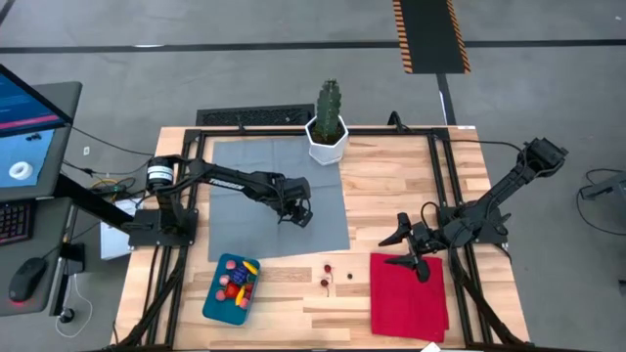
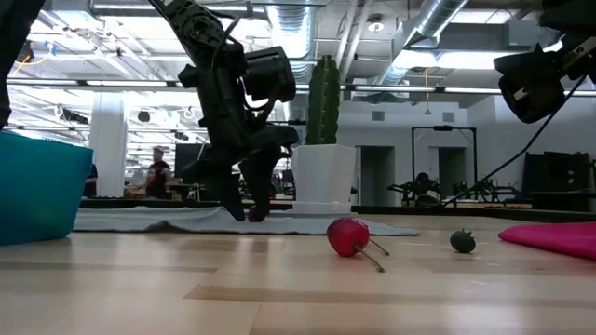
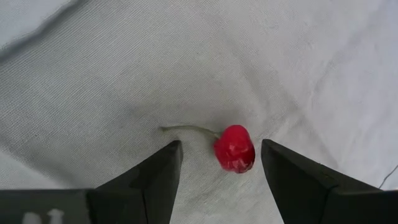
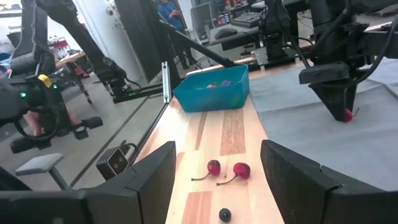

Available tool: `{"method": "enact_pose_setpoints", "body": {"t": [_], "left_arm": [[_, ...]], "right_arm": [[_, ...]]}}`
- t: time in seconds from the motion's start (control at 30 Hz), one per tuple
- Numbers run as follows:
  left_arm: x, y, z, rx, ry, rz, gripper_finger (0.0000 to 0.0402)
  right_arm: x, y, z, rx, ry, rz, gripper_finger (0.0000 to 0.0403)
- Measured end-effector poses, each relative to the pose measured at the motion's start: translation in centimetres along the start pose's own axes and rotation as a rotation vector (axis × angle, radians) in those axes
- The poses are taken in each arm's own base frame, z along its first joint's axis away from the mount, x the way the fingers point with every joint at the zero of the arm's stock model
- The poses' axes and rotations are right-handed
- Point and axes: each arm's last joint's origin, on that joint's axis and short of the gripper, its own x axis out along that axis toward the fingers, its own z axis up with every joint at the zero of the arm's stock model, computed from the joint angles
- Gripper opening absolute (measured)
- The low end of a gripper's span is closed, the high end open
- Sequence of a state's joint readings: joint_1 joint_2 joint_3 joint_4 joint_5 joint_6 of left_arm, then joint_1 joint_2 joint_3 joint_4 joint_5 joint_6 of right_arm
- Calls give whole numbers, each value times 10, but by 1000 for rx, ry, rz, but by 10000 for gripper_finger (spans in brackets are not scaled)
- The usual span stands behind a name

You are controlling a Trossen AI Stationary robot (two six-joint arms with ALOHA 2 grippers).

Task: Pick and placing Produce into tupperware
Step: Put the cherry into the blue bin

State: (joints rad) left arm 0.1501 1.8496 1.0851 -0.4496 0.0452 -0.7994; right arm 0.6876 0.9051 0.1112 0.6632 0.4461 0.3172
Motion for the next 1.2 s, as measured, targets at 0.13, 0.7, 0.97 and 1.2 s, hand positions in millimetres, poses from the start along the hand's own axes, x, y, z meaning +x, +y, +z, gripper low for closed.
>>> {"method": "enact_pose_setpoints", "body": {"t": [0.13, 0.7, 0.97, 1.2], "left_arm": [[0, 0, 0, -43, 1, 0, 217], [1, 1, -1, -63, 23, -10, 90], [-19, -9, 0, 69, -2, -68, 49], [-71, -35, -5, 297, -158, -133, 61]], "right_arm": [[0, 0, 0, 0, 0, 0, 259], [0, 0, 0, 3, 4, -1, 259], [0, -1, -2, 15, 18, -6, 259], [0, -1, -3, 29, 26, -9, 259]]}}
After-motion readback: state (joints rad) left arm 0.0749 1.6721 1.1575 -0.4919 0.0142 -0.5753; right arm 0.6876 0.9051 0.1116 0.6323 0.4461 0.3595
